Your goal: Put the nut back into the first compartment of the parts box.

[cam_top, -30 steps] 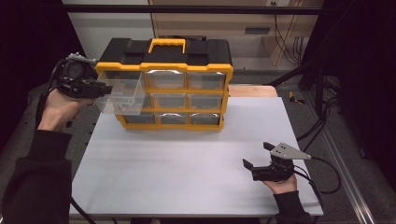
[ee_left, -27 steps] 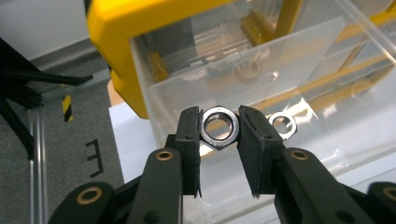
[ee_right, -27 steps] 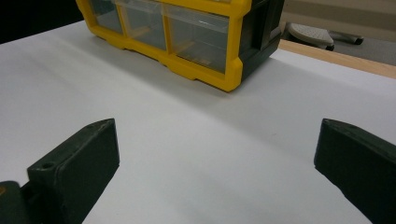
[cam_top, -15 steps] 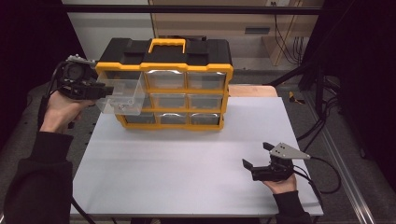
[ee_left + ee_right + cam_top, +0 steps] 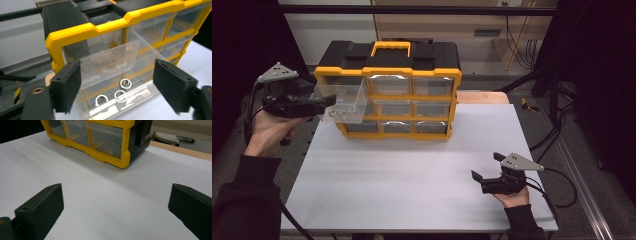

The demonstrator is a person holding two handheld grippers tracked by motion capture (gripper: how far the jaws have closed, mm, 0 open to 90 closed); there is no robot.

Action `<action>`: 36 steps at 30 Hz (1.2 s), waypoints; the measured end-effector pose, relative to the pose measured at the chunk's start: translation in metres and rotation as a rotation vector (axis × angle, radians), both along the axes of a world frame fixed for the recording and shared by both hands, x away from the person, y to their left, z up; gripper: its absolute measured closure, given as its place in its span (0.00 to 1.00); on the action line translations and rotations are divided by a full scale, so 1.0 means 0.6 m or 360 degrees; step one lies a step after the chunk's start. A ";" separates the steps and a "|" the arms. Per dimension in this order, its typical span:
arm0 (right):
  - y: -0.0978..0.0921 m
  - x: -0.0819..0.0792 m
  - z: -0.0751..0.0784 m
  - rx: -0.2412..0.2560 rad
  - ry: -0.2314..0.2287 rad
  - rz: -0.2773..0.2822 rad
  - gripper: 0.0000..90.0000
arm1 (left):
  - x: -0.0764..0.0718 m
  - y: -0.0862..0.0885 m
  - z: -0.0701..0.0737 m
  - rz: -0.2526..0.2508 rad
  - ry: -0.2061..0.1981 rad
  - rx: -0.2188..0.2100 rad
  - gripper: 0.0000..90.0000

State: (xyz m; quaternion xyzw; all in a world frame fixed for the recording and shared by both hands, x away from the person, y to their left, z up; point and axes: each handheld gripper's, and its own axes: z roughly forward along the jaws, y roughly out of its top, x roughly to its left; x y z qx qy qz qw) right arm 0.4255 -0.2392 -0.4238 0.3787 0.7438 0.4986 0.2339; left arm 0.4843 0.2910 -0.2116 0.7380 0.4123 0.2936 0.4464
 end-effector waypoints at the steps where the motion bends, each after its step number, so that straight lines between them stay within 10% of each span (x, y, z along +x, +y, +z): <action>1: 0.000 0.000 0.000 0.0002 -0.0001 0.0002 0.01 | -0.004 0.000 -0.002 -0.0006 -0.0020 -0.0016 0.22; 15: -0.004 0.000 0.002 -0.0004 -0.0020 -0.0010 0.01 | -0.081 -0.007 -0.036 -0.0158 -0.0217 -0.0140 0.14; 36: -0.005 0.000 0.003 0.0001 -0.0020 -0.0014 0.01 | -0.115 -0.012 -0.121 -0.0167 -0.0212 -0.0142 0.24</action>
